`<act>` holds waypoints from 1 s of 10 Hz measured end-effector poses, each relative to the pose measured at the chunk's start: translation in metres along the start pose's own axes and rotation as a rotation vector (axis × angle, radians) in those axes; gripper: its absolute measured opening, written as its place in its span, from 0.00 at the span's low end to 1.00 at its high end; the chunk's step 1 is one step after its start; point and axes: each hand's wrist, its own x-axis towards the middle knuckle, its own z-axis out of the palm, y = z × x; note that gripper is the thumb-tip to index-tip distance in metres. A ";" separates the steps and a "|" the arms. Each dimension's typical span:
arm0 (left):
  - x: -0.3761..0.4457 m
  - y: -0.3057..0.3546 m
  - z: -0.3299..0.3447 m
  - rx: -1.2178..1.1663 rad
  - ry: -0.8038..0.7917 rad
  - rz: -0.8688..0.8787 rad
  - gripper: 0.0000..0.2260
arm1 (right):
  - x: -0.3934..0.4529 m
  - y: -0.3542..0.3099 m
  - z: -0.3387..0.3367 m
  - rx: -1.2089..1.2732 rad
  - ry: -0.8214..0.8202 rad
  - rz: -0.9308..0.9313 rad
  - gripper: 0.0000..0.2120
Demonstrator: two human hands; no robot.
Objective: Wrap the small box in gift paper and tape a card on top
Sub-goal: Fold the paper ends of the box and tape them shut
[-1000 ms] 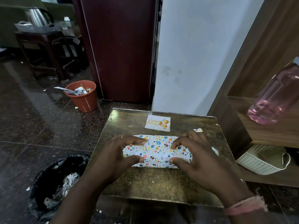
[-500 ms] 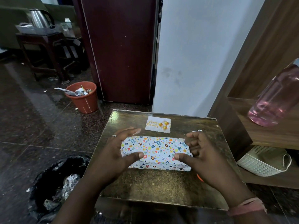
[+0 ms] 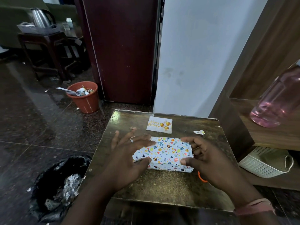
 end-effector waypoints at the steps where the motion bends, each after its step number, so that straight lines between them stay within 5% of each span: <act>1: 0.003 0.001 0.000 -0.020 -0.037 0.007 0.20 | 0.000 0.000 -0.003 -0.185 0.067 -0.103 0.22; 4: 0.004 0.000 -0.007 -0.081 -0.093 -0.031 0.19 | -0.006 -0.025 0.023 -0.562 -0.115 -0.245 0.29; 8: 0.004 0.017 -0.016 -0.081 -0.160 0.008 0.17 | -0.009 -0.047 0.028 -0.659 -0.002 -0.041 0.20; 10: 0.003 0.026 0.004 -0.050 -0.031 0.081 0.15 | -0.010 -0.055 0.035 -0.699 0.036 0.004 0.21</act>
